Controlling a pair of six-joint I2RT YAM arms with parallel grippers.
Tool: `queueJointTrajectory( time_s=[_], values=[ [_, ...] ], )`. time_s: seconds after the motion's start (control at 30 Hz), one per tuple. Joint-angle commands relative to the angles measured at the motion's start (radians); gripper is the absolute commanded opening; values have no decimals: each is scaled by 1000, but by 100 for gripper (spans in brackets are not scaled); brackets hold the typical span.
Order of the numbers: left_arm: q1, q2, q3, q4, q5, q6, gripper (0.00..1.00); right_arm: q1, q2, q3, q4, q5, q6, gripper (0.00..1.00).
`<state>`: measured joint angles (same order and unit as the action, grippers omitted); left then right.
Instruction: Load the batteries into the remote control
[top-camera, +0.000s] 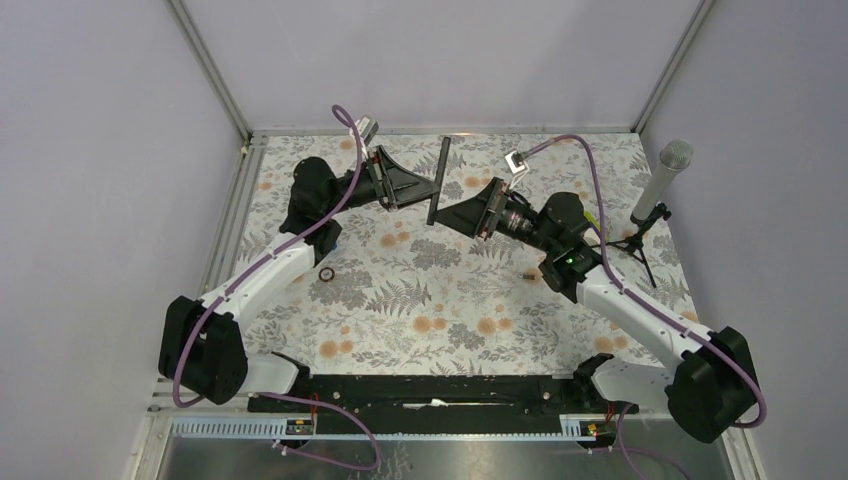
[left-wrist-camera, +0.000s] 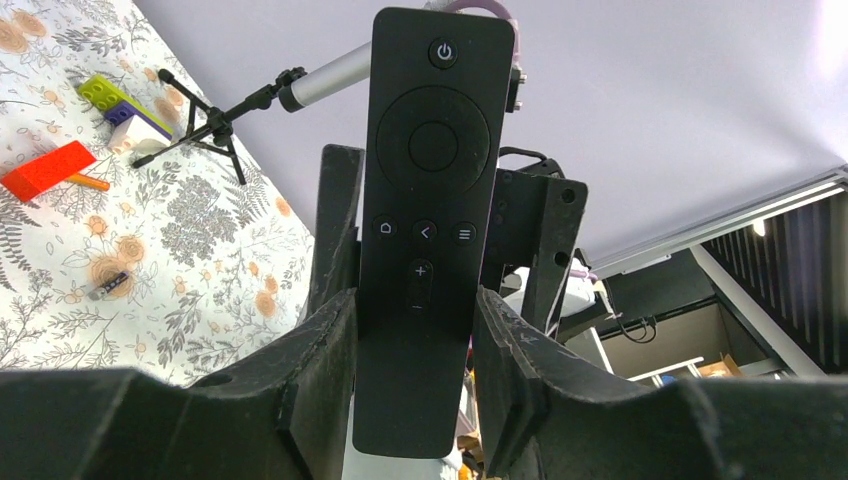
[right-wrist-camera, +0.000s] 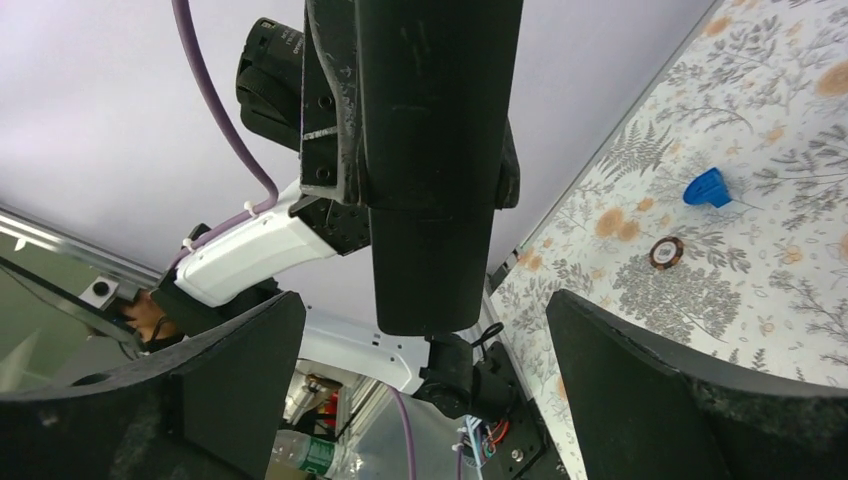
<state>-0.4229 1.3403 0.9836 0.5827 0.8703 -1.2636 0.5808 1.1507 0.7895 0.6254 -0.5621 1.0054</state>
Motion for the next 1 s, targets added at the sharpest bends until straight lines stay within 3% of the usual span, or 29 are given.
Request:
queueJointTrajectory(
  time_s=[0.0, 0.17, 0.53, 0.63, 0.73, 0.83, 0.97],
  values=[
    [-11, -37, -10, 111, -31, -30, 16, 22, 35, 15, 167, -44, 53, 99],
    [-20, -43, -14, 115, -42, -38, 16, 45, 71, 45, 160, -36, 53, 95],
    [-22, -56, -21, 107, -44, -37, 26, 55, 63, 23, 152, 37, 22, 50],
    [-21, -61, -30, 98, -46, -25, 38, 57, 68, 26, 145, 26, -15, 40],
    [-22, -73, -26, 24, -62, 34, 61, 60, 70, 26, 131, 9, -63, 36],
    [-20, -93, 28, -199, -118, 174, 76, 63, 66, 40, 56, 9, -139, 33],
    [-20, -95, 158, -529, -244, 382, 83, 68, 70, 70, -108, 36, -274, 33]
  ],
)
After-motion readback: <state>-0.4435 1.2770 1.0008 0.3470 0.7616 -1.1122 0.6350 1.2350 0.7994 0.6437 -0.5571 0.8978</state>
